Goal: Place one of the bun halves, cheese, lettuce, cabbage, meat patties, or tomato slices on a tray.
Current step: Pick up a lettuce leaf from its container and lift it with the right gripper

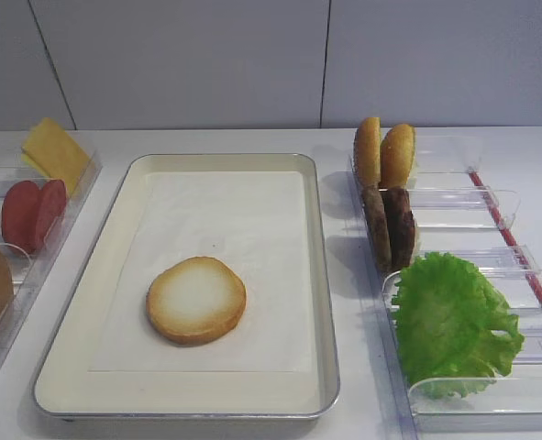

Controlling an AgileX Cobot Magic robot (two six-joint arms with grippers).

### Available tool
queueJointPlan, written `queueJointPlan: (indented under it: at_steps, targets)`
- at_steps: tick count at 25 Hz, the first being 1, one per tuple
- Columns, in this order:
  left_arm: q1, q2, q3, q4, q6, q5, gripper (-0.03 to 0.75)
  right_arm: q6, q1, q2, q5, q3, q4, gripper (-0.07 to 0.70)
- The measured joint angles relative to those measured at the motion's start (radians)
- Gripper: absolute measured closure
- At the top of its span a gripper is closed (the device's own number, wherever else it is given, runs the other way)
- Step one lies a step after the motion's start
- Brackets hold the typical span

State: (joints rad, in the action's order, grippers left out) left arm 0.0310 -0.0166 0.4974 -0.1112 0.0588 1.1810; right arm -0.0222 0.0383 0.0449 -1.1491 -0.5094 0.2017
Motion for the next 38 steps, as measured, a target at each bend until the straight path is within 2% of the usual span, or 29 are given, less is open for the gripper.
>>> queueJointPlan:
  at_steps: [5, 8, 13, 22, 35, 38]
  targets:
    - [0.000, 0.000, 0.000, 0.000, 0.000, 0.000, 0.420, -0.079, 0.000, 0.151, 0.023, -0.066, 0.100, 0.078]
    - [0.000, 0.000, 0.000, 0.000, 0.000, 0.000, 0.420, -0.084, 0.000, 0.259, 0.033, -0.084, 0.201, 0.001]
    - [0.000, 0.000, 0.000, 0.000, 0.000, 0.000, 0.420, 0.013, 0.000, 0.454, 0.059, -0.086, 0.360, -0.019]
    - [0.000, 0.000, 0.000, 0.000, 0.000, 0.000, 0.420, 0.286, 0.000, 0.830, 0.121, -0.086, 0.600, -0.023]
    - [-0.002, 0.000, 0.000, 0.000, 0.000, 0.000, 0.420, 0.441, 0.000, 1.075, 0.161, -0.087, 0.698, -0.023]
    - [-0.002, 0.000, 0.000, 0.000, 0.000, 0.000, 0.420, 0.449, 0.038, 1.093, 0.192, -0.087, 0.708, -0.023]
